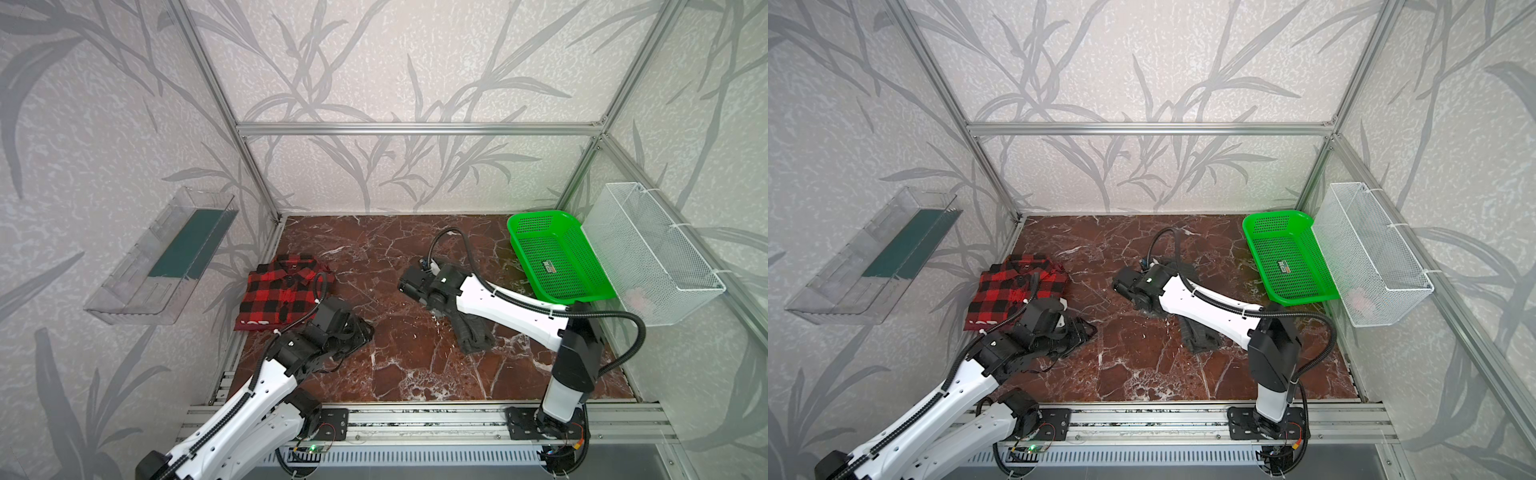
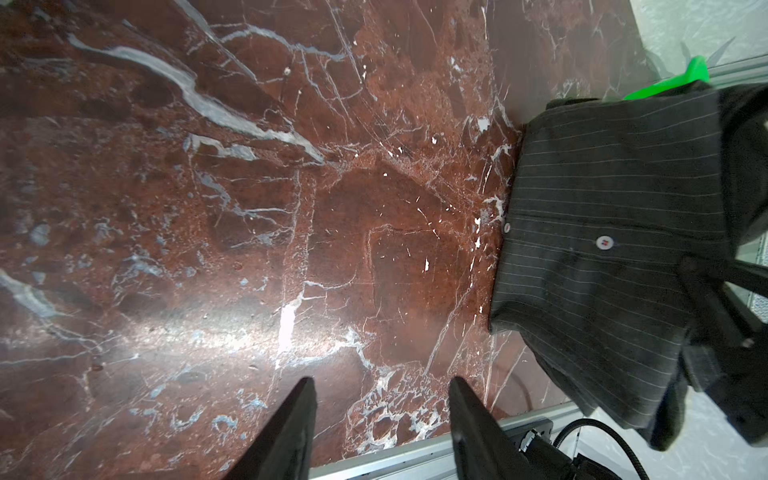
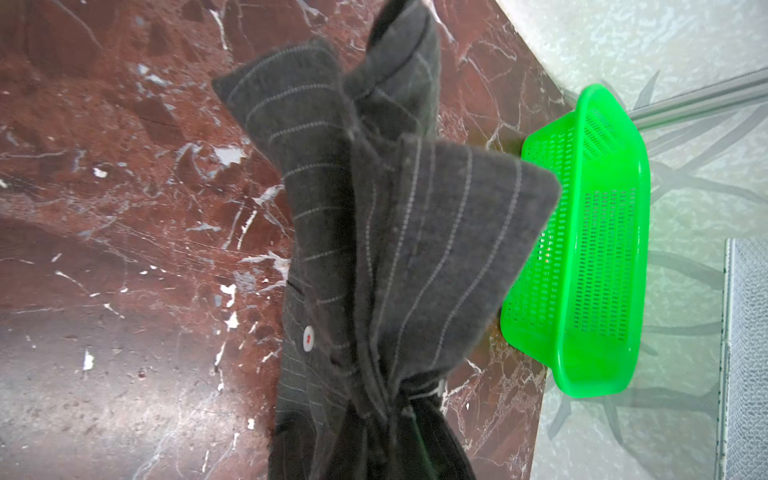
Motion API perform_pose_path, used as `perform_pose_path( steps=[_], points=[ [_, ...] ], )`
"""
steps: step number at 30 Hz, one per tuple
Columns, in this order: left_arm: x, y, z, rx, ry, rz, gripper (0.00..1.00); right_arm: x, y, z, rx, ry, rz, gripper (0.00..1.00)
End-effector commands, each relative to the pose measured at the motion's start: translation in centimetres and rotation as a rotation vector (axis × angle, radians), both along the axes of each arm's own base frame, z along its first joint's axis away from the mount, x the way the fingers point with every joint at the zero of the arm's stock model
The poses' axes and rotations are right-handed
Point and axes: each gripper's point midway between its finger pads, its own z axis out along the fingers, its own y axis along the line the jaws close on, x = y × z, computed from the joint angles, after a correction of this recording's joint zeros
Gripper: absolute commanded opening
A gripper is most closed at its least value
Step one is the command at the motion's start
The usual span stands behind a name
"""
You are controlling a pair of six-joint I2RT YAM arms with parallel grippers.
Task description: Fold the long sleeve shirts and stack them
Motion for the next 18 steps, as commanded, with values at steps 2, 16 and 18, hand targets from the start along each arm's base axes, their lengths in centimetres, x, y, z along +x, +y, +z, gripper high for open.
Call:
perform_pose_path(
  steps=[2, 16, 18],
  points=[
    [-1.2, 1.6, -0.7, 0.034, 0.015, 0.023, 0.53, -1.8, 2.8, -1.6, -0.02, 0.024, 0.01, 0.0],
    [-4.4, 4.0, -4.2, 0.02, 0.057, 0.111, 0.53, -7.6, 12.1, -8.4, 0.162, 0.239, 0.06, 0.05],
    [-4.6, 4.4, -4.3, 0.039, 0.059, 0.115, 0.53, -8.8, 13.1, -8.5, 0.181, 0.262, 0.082, 0.17]
  ],
)
